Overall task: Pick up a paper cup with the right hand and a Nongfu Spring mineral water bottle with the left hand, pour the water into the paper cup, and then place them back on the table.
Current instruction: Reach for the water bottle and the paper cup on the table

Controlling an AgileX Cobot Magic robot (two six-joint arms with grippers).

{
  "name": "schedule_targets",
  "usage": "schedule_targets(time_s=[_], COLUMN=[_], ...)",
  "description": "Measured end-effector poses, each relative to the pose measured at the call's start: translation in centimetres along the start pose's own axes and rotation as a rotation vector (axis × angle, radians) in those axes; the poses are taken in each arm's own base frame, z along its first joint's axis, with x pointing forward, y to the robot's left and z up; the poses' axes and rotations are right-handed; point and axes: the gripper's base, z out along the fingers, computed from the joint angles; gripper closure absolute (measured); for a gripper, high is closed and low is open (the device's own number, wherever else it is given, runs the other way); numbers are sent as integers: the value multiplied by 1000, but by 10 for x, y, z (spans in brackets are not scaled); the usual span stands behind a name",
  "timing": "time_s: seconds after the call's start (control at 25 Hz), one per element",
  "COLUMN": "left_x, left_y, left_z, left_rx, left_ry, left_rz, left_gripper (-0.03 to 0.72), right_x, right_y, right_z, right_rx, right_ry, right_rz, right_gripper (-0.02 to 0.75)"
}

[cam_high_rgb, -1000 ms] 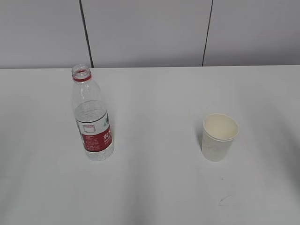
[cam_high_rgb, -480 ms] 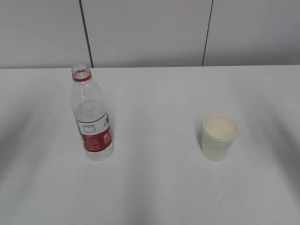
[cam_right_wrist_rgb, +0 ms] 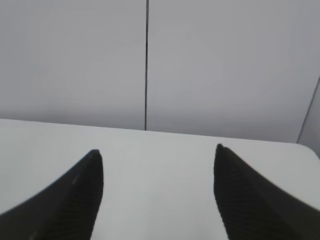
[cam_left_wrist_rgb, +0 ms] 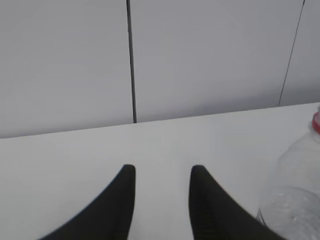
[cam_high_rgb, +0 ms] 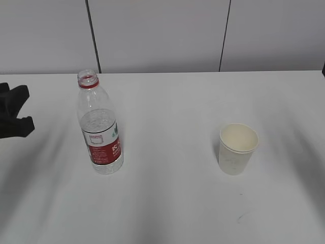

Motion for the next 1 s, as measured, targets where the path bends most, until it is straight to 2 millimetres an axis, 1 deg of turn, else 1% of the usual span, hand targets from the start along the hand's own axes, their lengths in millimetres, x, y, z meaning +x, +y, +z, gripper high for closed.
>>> schedule_targets(time_s=[0.2,0.28,0.48,0.64,0.8,0.92,1.0], left_x=[13,14,16,19,19,19,19], left_y=[-2,-5,-15,-16,-16,-16,-16], left_z=[-4,-4,-5,-5,-5,-5,-5], left_rx=[16,59,167,182,182,182,182], left_ry=[-3,9,24,46,48,51,52], left_rz=[14,46,128,142,142,142,143], left_gripper=[463,463,461,461,461,461,461], right_x=[32,38,44,52,65,82,97], right_y=[10,15,21,27,30,31,32], right_z=[-13,-16,-12,-14,-18,-18,-15], right_rx=[-87,-130,-188,-247,-269,-270,-266], right_ry=[7,-9,-1,7,-6,40,123], right_rz=[37,35,16,25,77,114,136], right_gripper=[227,227,227,227,227,227,227])
